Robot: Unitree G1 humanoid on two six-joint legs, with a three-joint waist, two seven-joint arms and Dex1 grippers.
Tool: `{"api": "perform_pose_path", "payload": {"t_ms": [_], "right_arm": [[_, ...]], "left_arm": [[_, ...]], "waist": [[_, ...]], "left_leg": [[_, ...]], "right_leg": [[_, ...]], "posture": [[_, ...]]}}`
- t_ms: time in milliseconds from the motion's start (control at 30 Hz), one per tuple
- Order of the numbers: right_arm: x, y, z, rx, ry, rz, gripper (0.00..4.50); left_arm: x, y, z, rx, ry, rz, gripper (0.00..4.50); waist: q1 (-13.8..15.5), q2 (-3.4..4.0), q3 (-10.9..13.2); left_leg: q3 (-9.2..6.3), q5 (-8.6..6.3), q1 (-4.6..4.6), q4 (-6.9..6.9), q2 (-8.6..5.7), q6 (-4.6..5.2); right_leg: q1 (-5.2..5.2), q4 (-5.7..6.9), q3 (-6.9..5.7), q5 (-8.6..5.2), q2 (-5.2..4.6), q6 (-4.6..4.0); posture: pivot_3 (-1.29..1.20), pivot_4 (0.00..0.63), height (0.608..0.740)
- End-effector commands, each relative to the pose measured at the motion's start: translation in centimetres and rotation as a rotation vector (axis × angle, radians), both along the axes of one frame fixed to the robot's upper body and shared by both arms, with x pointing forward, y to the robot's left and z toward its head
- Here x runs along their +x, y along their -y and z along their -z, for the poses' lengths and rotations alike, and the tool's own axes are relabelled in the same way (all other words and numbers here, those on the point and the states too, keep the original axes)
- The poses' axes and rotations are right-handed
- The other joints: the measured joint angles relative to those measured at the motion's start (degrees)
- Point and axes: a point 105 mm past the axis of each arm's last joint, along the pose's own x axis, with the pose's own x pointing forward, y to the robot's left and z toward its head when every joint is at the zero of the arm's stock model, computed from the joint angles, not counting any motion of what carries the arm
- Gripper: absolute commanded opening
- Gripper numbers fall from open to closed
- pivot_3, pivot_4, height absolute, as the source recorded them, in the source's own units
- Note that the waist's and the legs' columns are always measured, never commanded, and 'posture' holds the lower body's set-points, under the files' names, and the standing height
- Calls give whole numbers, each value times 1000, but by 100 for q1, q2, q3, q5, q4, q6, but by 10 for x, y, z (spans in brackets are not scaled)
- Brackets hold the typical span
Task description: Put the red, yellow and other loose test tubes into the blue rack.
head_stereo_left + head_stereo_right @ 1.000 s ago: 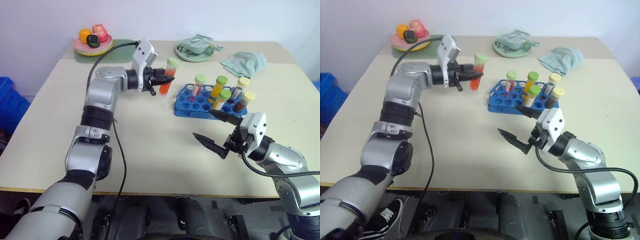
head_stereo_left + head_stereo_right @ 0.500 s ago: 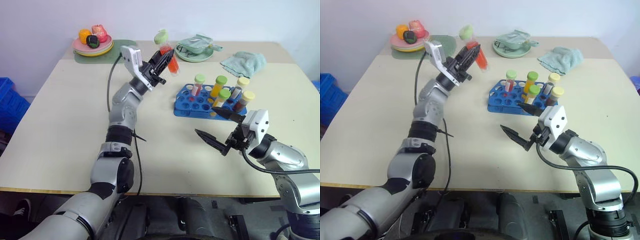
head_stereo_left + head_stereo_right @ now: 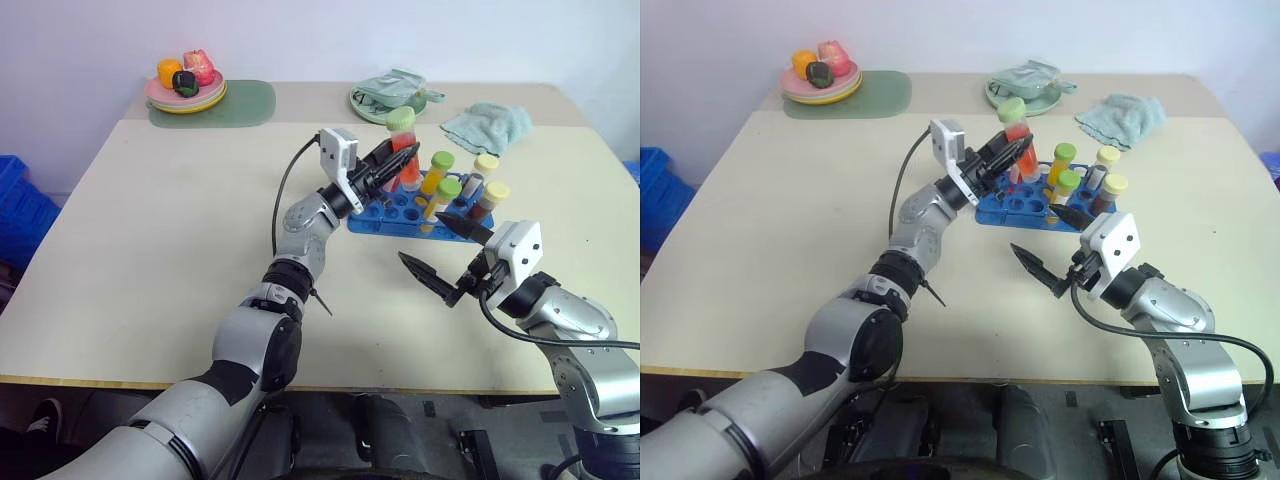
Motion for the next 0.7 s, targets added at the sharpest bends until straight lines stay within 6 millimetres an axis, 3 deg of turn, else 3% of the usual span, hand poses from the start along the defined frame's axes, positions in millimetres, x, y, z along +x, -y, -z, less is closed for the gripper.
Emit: {"api": "perform_pose_path", "payload": {"t_ms": [33, 233, 433, 700], "right_arm": [[-3, 6, -13, -8, 58, 26, 4500], [-5, 11, -15, -11, 55, 37, 4500], [-6, 10, -19, -4, 51, 31, 4500], [-7, 14, -22, -20, 33, 29, 4500]], "left_arm": [[-10, 17, -8, 12, 80, -12, 801], [-6, 21, 9, 152, 146, -172, 801], [-20, 37, 21, 196, 187, -162, 801], [-22, 47, 32, 298, 229, -211, 801]], "waist": [[6, 0, 0], [30, 0, 0], [20, 0, 0], [22, 1, 0]], "left_leg": [[-1, 0, 1, 0, 0, 0], [-3, 0, -1, 2, -4, 0], [-3, 0, 1, 0, -4, 0], [-3, 0, 0, 1, -4, 0]], "right_leg": [[0, 0, 0, 0, 0, 0], [2, -2, 0, 1, -5, 1], [2, -3, 0, 1, -4, 2], [2, -3, 0, 1, -5, 2]], "posture": [[0, 150, 740], [0, 150, 740], [0, 150, 740], [0, 150, 740]]}}
